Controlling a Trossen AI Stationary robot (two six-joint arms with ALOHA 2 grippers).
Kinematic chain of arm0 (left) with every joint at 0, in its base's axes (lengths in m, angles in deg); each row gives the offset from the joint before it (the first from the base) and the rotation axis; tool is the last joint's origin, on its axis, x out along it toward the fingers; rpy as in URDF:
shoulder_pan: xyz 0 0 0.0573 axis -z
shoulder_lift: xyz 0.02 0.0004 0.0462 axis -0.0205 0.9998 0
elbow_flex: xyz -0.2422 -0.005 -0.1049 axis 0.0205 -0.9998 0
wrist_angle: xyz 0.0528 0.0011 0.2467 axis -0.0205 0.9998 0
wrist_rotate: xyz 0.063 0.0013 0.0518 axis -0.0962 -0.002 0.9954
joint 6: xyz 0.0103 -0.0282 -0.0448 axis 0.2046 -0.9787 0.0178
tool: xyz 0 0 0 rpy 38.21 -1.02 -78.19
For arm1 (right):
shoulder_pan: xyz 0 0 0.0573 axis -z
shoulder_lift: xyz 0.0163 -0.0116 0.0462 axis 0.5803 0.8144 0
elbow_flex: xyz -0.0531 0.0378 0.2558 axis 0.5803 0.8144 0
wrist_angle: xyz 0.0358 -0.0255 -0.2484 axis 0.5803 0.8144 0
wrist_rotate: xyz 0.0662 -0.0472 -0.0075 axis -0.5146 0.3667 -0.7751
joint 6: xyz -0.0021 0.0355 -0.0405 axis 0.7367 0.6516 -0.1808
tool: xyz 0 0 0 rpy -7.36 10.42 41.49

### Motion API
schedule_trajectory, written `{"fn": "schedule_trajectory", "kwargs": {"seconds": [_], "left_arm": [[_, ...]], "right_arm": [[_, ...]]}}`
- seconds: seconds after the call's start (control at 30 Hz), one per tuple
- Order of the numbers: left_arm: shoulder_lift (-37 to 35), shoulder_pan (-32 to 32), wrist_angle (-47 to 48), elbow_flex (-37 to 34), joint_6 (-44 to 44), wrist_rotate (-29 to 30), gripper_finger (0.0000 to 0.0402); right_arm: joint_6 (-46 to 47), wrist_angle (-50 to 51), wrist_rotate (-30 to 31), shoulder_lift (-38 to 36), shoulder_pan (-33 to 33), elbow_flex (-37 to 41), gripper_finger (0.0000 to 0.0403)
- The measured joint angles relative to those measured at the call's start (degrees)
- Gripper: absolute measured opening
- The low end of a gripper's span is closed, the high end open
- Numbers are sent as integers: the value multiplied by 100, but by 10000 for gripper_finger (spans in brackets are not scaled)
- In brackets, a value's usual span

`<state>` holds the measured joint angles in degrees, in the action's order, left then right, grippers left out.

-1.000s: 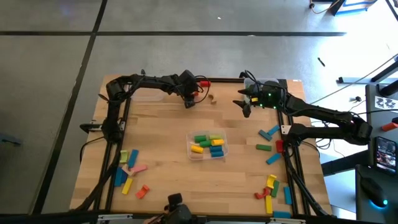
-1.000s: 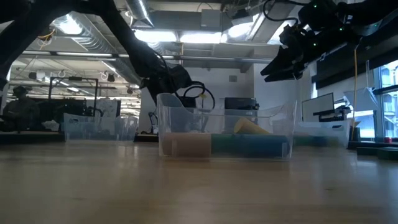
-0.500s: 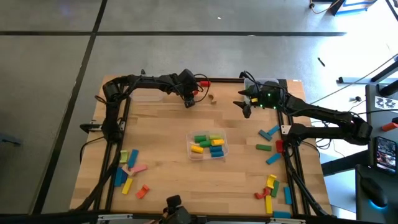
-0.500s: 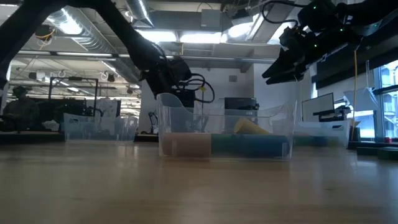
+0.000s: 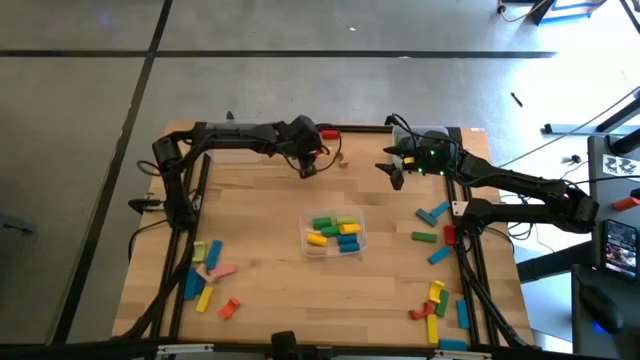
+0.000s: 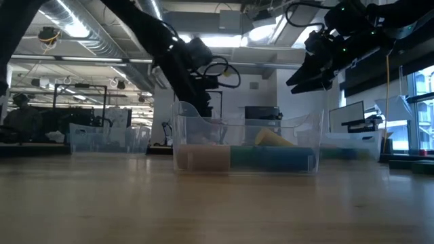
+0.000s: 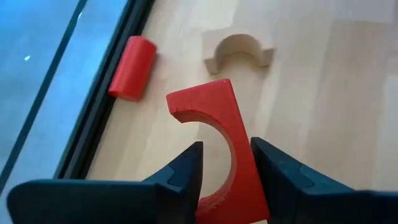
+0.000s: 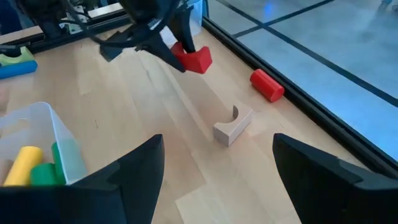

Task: Sort blocks by size
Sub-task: Put the red arch block into the top right transparent bin

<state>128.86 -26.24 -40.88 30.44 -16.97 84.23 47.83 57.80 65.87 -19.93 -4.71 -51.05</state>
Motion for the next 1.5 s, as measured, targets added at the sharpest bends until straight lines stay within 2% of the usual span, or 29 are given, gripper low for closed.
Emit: {"fn": "schedule_trajectory", "kwargs": {"seconds": [0.53, 0.67, 0.87, 1.13, 1.27, 1.5], "left_arm": [[-836, 741, 3, -24, -232, 26, 118], [-951, 899, -724, -428, -157, -64, 119], [-953, 1014, -1875, -993, -480, -780, 116], [-953, 1261, -3304, -1420, -665, -1038, 117], [-951, 1298, -4316, -1692, -838, -1248, 117], [-951, 1307, -5302, -1934, -1132, -1346, 117]], "right_arm": [[-275, -17, -56, 0, -2, 0, 292], [-275, -11, -192, 0, -2, 0, 292], [-278, -18, -324, 0, -4, 0, 292], [-296, -74, -368, 0, -4, 0, 292], [-297, -130, -379, 0, -4, 0, 292], [-319, -951, -835, 0, -4, 261, 292]]}}
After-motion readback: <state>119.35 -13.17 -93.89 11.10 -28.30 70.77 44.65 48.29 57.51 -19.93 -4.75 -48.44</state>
